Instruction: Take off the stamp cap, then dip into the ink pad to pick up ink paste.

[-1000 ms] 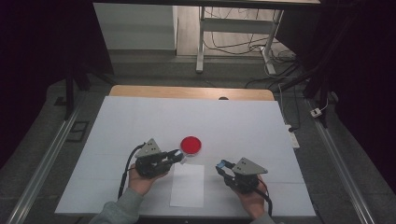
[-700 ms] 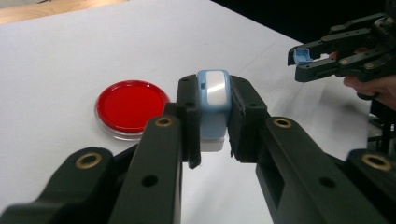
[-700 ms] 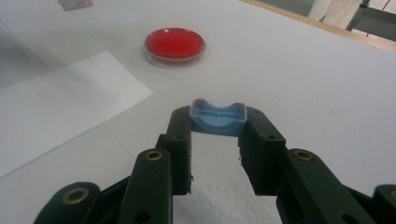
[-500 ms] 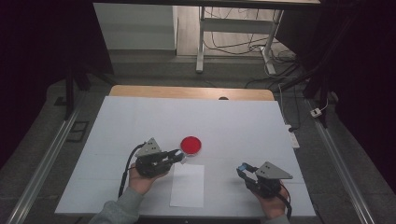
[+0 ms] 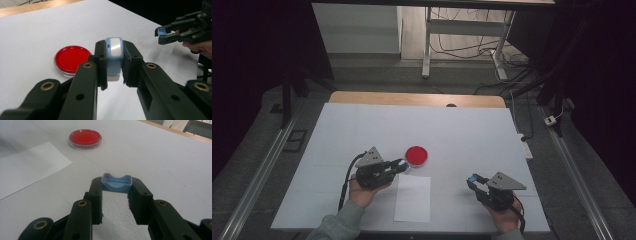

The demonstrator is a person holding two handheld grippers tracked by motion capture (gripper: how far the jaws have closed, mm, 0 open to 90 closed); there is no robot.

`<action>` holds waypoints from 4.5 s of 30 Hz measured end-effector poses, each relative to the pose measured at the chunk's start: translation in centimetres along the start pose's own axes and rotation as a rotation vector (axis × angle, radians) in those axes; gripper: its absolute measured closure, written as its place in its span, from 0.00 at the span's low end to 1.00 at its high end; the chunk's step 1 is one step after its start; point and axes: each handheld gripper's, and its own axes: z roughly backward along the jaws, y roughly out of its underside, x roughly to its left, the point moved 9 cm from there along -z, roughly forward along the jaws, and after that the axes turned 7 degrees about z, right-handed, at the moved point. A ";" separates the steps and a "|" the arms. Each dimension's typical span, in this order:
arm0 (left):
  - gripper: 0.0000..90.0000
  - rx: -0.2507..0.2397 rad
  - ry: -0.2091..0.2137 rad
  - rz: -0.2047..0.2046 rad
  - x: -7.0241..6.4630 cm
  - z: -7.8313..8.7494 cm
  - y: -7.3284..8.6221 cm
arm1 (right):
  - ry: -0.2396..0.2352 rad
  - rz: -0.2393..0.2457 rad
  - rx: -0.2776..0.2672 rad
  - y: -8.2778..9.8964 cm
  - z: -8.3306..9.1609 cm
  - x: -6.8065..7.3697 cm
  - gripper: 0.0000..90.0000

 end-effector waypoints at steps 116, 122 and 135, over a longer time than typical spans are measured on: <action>0.84 0.184 -0.142 -0.064 5.7 -9.0 -1.4 | 0.011 -0.012 -0.008 -0.2 0.0 -0.7 0.72; 0.84 0.191 -0.145 -0.065 5.8 -8.9 -1.2 | 0.012 -0.011 -0.007 -0.1 0.0 -0.7 0.72; 0.84 0.208 -0.150 -0.085 5.6 -9.3 -0.8 | 0.011 -0.011 -0.008 -0.1 0.0 -0.7 0.72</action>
